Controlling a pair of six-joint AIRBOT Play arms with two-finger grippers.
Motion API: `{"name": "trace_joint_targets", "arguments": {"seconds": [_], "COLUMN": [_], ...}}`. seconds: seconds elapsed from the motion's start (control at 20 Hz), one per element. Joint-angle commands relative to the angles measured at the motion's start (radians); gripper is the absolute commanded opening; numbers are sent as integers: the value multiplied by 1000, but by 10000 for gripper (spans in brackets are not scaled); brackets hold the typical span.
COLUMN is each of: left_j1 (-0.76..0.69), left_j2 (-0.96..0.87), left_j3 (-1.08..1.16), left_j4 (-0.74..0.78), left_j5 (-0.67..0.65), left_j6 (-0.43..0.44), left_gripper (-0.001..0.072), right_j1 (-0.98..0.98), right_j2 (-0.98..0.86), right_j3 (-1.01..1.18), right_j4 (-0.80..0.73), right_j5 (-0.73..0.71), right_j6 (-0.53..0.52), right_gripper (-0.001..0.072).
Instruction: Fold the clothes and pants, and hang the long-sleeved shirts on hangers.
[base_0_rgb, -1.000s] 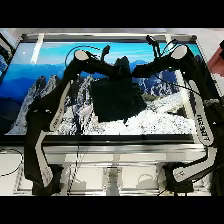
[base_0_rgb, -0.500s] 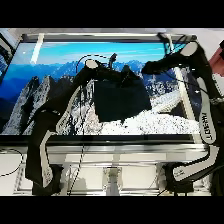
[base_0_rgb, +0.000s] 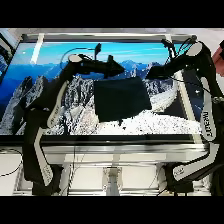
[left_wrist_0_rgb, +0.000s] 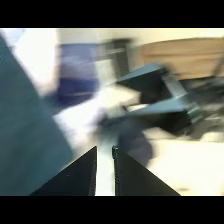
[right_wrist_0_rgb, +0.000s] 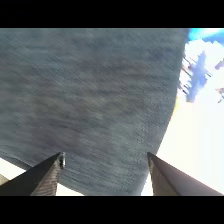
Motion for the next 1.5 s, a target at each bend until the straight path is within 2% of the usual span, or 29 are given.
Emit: {"name": "trace_joint_targets", "arguments": {"seconds": [0.0, 0.05, 0.1, 0.15, 0.2, 0.4, 0.6, 0.8, 1.05, 1.25, 1.3, 1.45], "left_j1": [60, 60, 59, 59, 59, 55, 46, 46, 46, 47, 47, 47], "left_j2": [77, 97, 111, 127, 147, 193, 196, 199, 199, 199, 199, 199], "left_j3": [-1, -1, -2, -13, -35, -93, -119, -126, -126, -126, -126, -126], "left_j4": [599, 748, 847, 912, 943, 951, 954, 1007, 1016, 1113, 1136, 1188], "left_j5": [-193, -264, -323, -366, -375, -360, -361, -364, -364, -384, -398, -417], "left_j6": [-97, -101, -100, -96, -84, -58, -47, -47, -48, -67, -67, -67], "left_gripper": [223, 375, 456, 521, 534, 534, 534, 534, 534, 534, 534, 534], "right_j1": [-37, -47, -50, -49, -44, -15, -6, -6, 3, 63, 87, 129], "right_j2": [-50, -79, -111, -149, -186, -302, -343, -343, -356, -407, -415, -415], "right_j3": [-3, -3, -3, -3, -3, -3, -3, 33, 54, 53, 53, 65], "right_j4": [-25, -6, 12, 40, 79, 175, 143, 21, 72, 118, 117, 114], "right_j5": [59, 71, 81, 100, 122, 161, 126, 91, 53, 69, 69, 85], "right_j6": [-23, -23, -29, -45, -60, -94, -119, -119, -117, -116, -115, -116], "right_gripper": [613, 646, 670, 671, 671, 672, 674, 674, 673, 666, 621, 81]}}
